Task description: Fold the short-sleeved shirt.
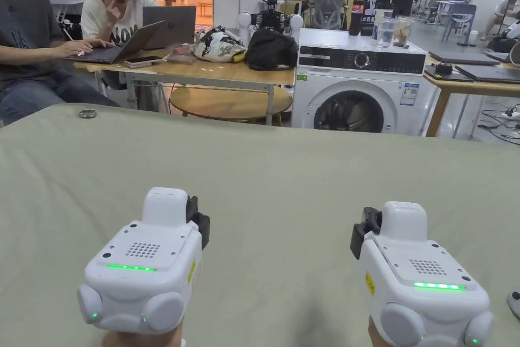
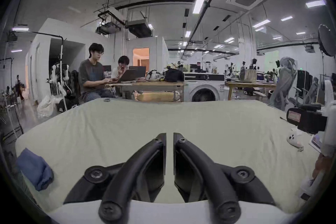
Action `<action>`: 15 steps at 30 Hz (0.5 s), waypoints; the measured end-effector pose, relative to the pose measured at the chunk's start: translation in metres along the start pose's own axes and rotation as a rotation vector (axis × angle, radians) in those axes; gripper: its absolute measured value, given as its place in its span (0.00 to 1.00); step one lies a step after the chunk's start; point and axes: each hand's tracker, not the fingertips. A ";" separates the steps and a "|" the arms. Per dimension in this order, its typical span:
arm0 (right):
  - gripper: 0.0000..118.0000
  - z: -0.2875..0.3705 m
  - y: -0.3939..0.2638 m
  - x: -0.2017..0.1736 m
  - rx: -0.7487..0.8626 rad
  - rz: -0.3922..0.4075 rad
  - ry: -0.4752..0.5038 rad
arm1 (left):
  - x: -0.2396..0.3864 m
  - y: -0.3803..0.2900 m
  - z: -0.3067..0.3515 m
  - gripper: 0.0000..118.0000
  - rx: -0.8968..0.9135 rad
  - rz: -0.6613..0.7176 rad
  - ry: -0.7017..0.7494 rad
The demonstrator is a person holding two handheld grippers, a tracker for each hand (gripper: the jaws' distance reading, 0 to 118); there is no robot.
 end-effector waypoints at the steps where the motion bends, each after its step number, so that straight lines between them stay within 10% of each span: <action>1: 0.00 -0.001 -0.002 -0.001 -0.001 0.000 -0.003 | 0.000 0.000 0.001 0.02 0.001 -0.004 -0.001; 15: 0.00 -0.003 -0.006 -0.001 0.012 -0.017 -0.021 | -0.006 -0.001 0.001 0.02 0.015 0.039 0.009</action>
